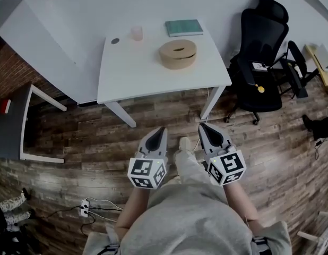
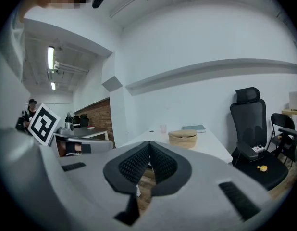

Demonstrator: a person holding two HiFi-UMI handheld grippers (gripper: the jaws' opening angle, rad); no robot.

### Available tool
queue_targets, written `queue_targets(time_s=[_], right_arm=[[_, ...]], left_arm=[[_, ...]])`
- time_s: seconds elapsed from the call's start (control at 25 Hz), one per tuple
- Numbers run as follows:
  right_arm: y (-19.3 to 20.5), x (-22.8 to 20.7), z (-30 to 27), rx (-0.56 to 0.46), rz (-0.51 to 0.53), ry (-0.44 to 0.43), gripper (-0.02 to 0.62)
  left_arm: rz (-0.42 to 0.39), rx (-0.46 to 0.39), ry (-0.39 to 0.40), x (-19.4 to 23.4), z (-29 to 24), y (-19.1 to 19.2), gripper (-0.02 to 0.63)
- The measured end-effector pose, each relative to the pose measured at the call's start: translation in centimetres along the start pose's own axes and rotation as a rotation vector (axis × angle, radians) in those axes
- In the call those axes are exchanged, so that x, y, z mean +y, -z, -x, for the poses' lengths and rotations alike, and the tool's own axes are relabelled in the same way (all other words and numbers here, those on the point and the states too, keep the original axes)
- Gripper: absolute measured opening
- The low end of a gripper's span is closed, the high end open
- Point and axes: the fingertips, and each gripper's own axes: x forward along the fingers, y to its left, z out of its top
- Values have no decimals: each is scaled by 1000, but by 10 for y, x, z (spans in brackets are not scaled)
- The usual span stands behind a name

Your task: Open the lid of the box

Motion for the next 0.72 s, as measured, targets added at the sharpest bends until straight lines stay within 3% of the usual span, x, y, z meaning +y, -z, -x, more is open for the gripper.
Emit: queue_targets(time_s=[0.72], right_arm=[[-35,-83,-166,35,65,-102,21]], left_arm=[[20,28,-44,79,-141,-32,17]])
